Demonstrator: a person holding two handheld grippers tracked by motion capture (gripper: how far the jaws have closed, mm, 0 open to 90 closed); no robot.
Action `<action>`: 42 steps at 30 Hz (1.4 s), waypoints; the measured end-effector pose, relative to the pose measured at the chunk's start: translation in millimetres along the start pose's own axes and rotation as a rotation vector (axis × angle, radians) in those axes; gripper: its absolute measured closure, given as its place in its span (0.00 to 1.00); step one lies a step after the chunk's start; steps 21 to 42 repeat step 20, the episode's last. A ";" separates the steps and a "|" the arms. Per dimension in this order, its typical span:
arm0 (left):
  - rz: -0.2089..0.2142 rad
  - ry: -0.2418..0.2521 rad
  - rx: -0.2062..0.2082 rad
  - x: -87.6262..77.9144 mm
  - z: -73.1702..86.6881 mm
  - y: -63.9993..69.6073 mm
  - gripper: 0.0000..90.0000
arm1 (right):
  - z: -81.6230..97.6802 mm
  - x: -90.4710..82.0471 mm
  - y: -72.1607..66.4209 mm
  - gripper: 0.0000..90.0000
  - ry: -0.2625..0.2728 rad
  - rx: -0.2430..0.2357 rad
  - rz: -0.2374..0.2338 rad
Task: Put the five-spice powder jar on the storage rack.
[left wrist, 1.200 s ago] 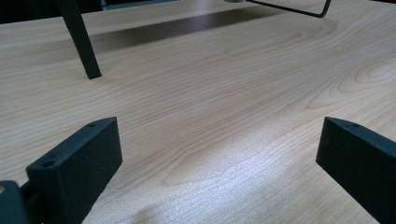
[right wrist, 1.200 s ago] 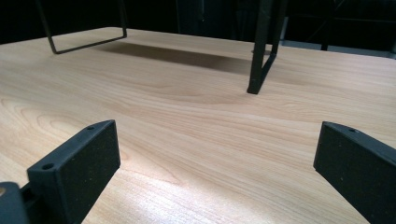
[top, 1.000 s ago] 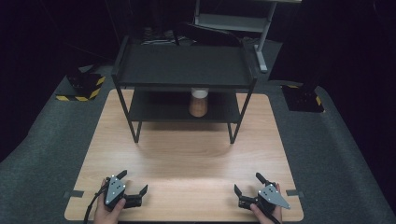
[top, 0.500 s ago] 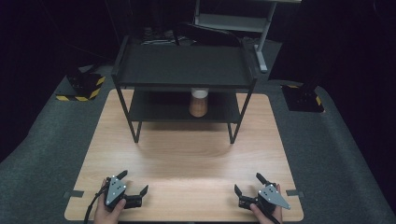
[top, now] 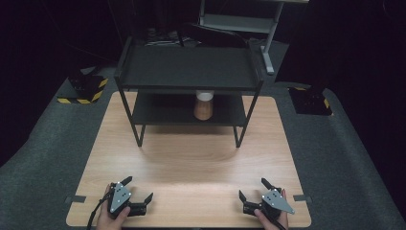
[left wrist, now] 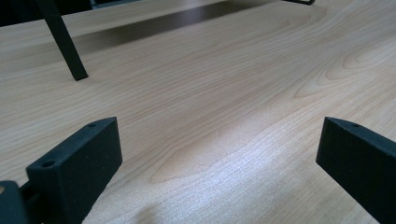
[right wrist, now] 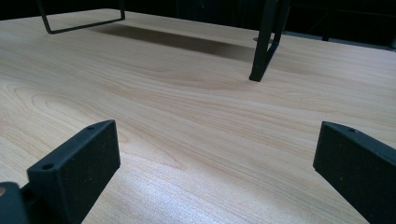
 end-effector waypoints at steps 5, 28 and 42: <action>-0.001 -0.005 0.006 0.2 -0.5 0.4 0.01 | -0.1 0.0 0.1 0.00 -0.002 -0.007 -0.004; 0.008 -0.017 0.006 1.5 -1.9 -0.1 0.01 | 0.1 -0.4 -0.3 0.00 -0.001 -0.006 -0.005; 0.008 -0.017 0.006 1.5 -1.9 -0.1 0.01 | 0.1 -0.4 -0.3 0.00 -0.001 -0.006 -0.005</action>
Point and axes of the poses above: each handheld gripper's, and its own axes: x roughly forward along the jaws, z roughly out of its underside, y roughly to its right, the point moved 8 cm from there along x, roughly forward along the jaws, and after that the axes turned 9 degrees about x, right-handed, at the moved point
